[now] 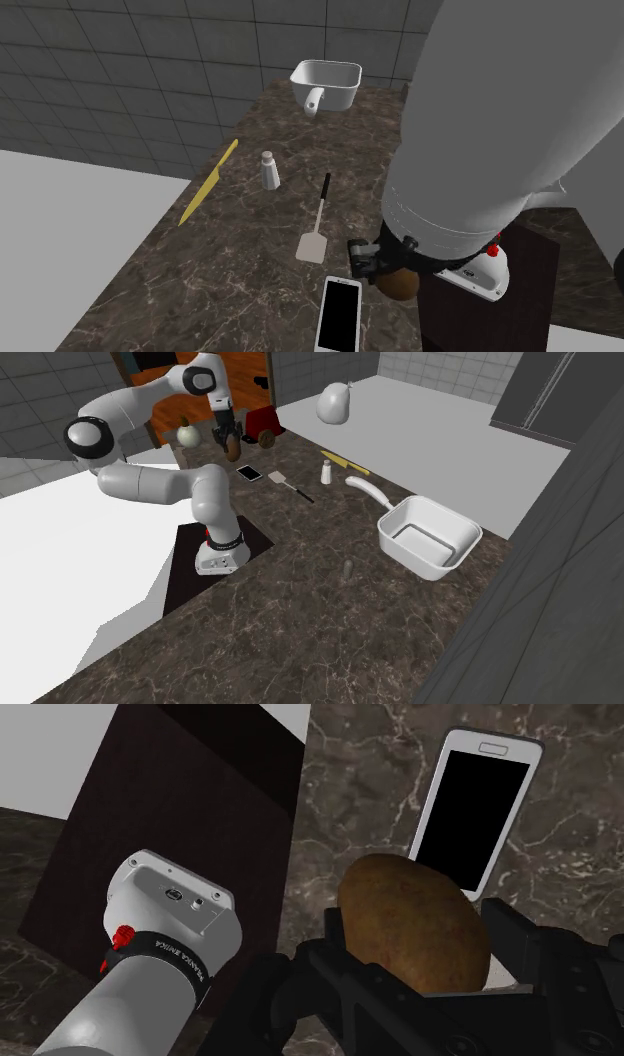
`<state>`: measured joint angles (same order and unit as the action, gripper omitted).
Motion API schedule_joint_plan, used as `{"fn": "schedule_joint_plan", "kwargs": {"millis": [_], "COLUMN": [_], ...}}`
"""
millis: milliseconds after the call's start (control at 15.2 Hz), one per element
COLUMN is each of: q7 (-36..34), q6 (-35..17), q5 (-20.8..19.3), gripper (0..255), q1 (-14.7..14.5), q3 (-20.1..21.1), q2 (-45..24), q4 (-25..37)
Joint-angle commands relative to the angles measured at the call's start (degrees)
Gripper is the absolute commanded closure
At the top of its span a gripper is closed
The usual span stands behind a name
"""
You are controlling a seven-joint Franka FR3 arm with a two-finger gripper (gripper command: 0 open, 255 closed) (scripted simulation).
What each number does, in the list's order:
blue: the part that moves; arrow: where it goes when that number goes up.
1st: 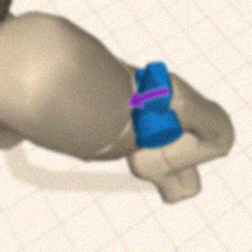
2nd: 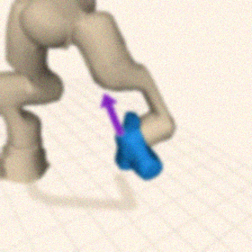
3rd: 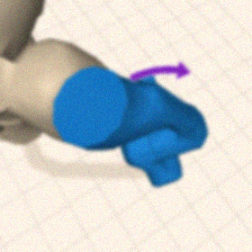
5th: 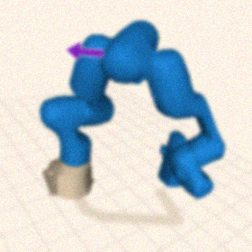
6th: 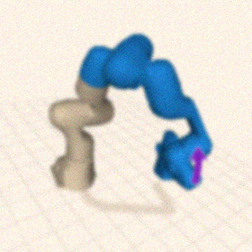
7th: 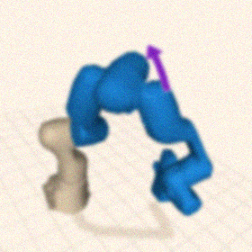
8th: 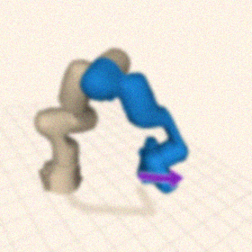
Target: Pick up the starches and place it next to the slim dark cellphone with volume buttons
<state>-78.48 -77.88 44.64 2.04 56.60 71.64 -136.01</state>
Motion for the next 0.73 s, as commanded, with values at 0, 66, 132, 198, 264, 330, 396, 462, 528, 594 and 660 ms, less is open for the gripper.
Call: {"fn": "schedule_joint_plan", "kwargs": {"millis": [0, 66, 132, 198, 264, 330, 396, 462, 528, 594, 660], "q7": [-2.27, -3.47, -4.67, -5.87, -7.07, -8.28, -9.49, -10.71, -11.67, -11.58, -11.5], "q6": [0.19, 0.31, 0.43, 0.56, 0.7, 0.84, 0.99, 1.15, 1.28, 0.83, 0.37], "q5": [1.59, 2.38, 3.13, 3.86, 4.56, 5.23, 5.89, 6.51, 6.99, 7.39, 7.79], "gripper": [255, 255, 255, 255, 255, 255, 255, 255, 255, 255, 255], "q1": [1.55, 2.4, 3.3, 4.26, 5.28, 6.36, 7.49, 8.69, 9.67, 9.55, 9.44], "q3": [2.24, 3.41, 4.59, 5.76, 6.93, 8.11, 9.28, 10.47, 11.4, 11.81, 12.23], "q2": [-1.21, -1.77, -2.33, -2.87, -3.39, -3.9, -4.39, -4.87, -5.23, -4.93, -4.65], "q4": [3.56, 5.46, 7.42, 9.42, 11.48, 13.59, 15.75, 17.97, 19.75, 19.2, 18.65]}}
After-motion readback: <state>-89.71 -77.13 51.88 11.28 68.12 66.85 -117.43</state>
